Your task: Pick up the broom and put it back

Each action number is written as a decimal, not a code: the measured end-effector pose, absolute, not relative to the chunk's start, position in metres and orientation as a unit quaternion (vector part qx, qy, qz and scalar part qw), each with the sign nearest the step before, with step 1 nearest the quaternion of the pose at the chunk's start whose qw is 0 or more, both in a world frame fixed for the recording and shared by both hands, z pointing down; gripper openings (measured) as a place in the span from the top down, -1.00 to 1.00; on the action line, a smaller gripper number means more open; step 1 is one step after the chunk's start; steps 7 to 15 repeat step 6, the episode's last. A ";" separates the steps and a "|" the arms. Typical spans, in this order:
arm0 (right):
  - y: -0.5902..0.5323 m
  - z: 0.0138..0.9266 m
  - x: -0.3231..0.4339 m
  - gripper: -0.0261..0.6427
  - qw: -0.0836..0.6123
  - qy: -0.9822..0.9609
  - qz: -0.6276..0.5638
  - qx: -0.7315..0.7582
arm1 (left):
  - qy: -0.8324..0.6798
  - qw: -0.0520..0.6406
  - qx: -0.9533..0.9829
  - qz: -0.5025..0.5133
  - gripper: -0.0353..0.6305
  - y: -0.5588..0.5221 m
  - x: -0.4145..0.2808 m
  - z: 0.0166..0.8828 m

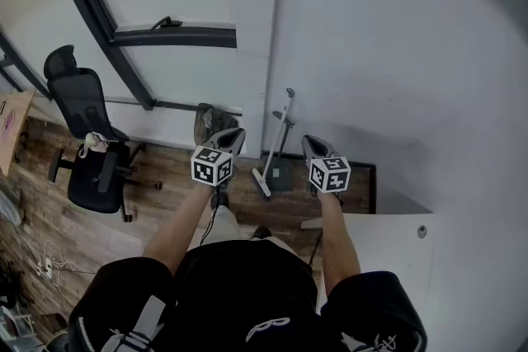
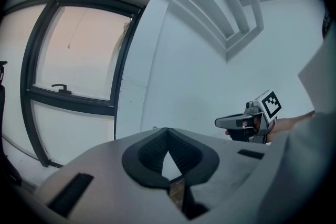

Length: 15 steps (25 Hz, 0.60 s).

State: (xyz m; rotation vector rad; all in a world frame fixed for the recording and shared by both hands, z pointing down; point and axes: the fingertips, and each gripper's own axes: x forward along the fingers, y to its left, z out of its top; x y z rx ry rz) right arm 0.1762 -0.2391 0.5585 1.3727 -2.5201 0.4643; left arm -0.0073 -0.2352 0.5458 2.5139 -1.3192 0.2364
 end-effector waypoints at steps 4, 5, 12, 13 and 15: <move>-0.239 0.558 0.177 0.85 0.116 -0.861 0.158 0.469 | -0.459 0.145 0.873 0.082 0.84 -0.234 -0.008 0.546; -0.239 0.559 0.177 0.85 0.116 -0.861 0.157 0.469 | -0.459 0.145 0.873 0.082 0.84 -0.235 -0.009 0.546; -0.240 0.559 0.177 0.85 0.116 -0.861 0.157 0.469 | -0.459 0.145 0.873 0.082 0.84 -0.235 -0.009 0.547; -0.240 0.559 0.177 0.85 0.116 -0.861 0.157 0.469 | -0.459 0.145 0.873 0.082 0.84 -0.235 -0.009 0.547; -0.240 0.559 0.177 0.85 0.116 -0.861 0.157 0.469 | -0.459 0.145 0.873 0.082 0.84 -0.235 -0.009 0.547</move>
